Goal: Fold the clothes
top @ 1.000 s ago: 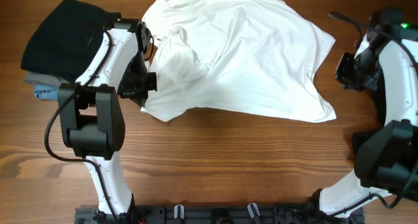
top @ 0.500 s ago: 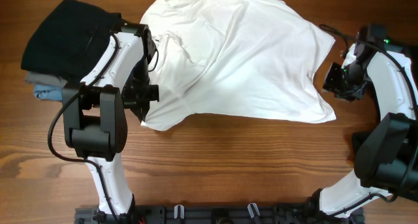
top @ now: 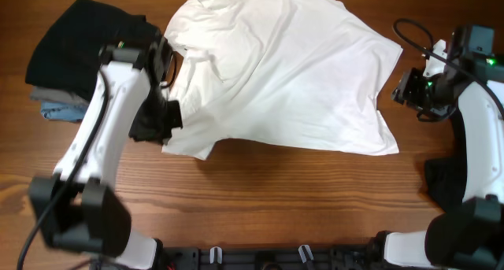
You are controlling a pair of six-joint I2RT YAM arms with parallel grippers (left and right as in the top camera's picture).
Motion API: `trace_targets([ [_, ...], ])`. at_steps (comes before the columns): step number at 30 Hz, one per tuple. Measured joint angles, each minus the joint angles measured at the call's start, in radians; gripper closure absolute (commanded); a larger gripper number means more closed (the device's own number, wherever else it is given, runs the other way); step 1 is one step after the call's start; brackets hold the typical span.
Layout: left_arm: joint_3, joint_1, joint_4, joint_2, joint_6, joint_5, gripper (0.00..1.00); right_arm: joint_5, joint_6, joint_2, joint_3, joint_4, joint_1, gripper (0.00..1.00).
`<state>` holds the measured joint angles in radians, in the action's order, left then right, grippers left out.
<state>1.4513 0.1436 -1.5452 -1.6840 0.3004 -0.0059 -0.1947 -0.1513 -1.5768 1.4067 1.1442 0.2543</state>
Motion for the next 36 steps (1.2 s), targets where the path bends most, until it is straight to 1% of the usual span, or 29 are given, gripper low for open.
trace_targets([
  [2, -0.077, -0.011, 0.039, 0.048, 0.031, -0.003, 0.96, 0.003, -0.014, 0.008, 0.000, 0.011, 0.000, 0.46],
  [3, -0.154, -0.030, 0.050, 0.075, 0.066, -0.005, 0.96, 0.010, -0.023, 0.005, 0.000, 0.014, 0.000, 0.45],
  [5, -0.230, -0.053, 0.067, 0.089, 0.089, -0.002, 0.96, 0.016, -0.033, 0.002, 0.000, 0.017, 0.000, 0.44],
  [7, -0.307, -0.090, 0.086, 0.102, 0.103, 0.023, 0.95, 0.020, -0.039, -0.002, 0.000, 0.019, 0.000, 0.39],
  [8, -0.323, -0.103, 0.096, 0.109, 0.106, 0.035, 0.81, 0.020, -0.041, -0.007, 0.000, 0.018, 0.000, 0.37],
  [9, -0.330, -0.111, 0.109, 0.117, 0.108, 0.042, 0.77, 0.021, -0.045, -0.011, 0.000, 0.019, 0.000, 0.34],
  [10, -0.332, -0.116, 0.129, 0.132, 0.108, 0.053, 0.71, 0.021, -0.052, -0.020, 0.000, 0.022, 0.000, 0.33],
  [11, -0.332, -0.118, 0.159, 0.150, 0.113, 0.067, 0.68, 0.022, -0.059, -0.027, 0.000, 0.024, 0.000, 0.33],
  [15, -0.331, -0.111, 0.267, 0.190, 0.099, 0.117, 0.45, 0.023, -0.084, -0.084, 0.000, 0.067, 0.005, 0.36],
  [17, -0.331, -0.092, 0.330, 0.190, 0.097, 0.135, 0.41, 0.019, -0.092, -0.127, -0.005, 0.093, 0.012, 0.36],
  [19, -0.331, -0.073, 0.360, 0.190, 0.097, 0.146, 0.40, 0.019, -0.095, -0.149, -0.031, 0.089, 0.019, 0.36],
  [20, -0.331, -0.062, 0.370, 0.190, 0.098, 0.150, 0.37, 0.019, -0.096, -0.154, -0.065, 0.074, 0.025, 0.36],
  [23, -0.331, -0.042, 0.389, 0.190, 0.097, 0.158, 0.31, 0.015, -0.099, -0.160, -0.201, -0.008, 0.041, 0.37],
  [27, -0.331, -0.040, 0.415, 0.190, 0.098, 0.155, 0.28, -0.006, -0.106, -0.168, -0.373, -0.135, 0.060, 0.37],
  [29, -0.331, -0.040, 0.425, 0.190, 0.098, 0.152, 0.28, -0.010, -0.116, -0.171, -0.423, -0.198, 0.061, 0.40],
  [32, -0.331, -0.040, 0.441, 0.190, 0.098, 0.142, 0.28, -0.040, -0.131, -0.161, -0.473, -0.308, 0.063, 0.49],
  [33, -0.331, -0.040, 0.443, 0.190, 0.098, 0.137, 0.27, -0.055, -0.140, -0.155, -0.480, -0.343, 0.063, 0.64],
  [36, -0.331, -0.040, 0.444, 0.190, 0.098, 0.123, 0.27, -0.069, -0.153, -0.153, -0.487, -0.381, 0.064, 0.89],
])
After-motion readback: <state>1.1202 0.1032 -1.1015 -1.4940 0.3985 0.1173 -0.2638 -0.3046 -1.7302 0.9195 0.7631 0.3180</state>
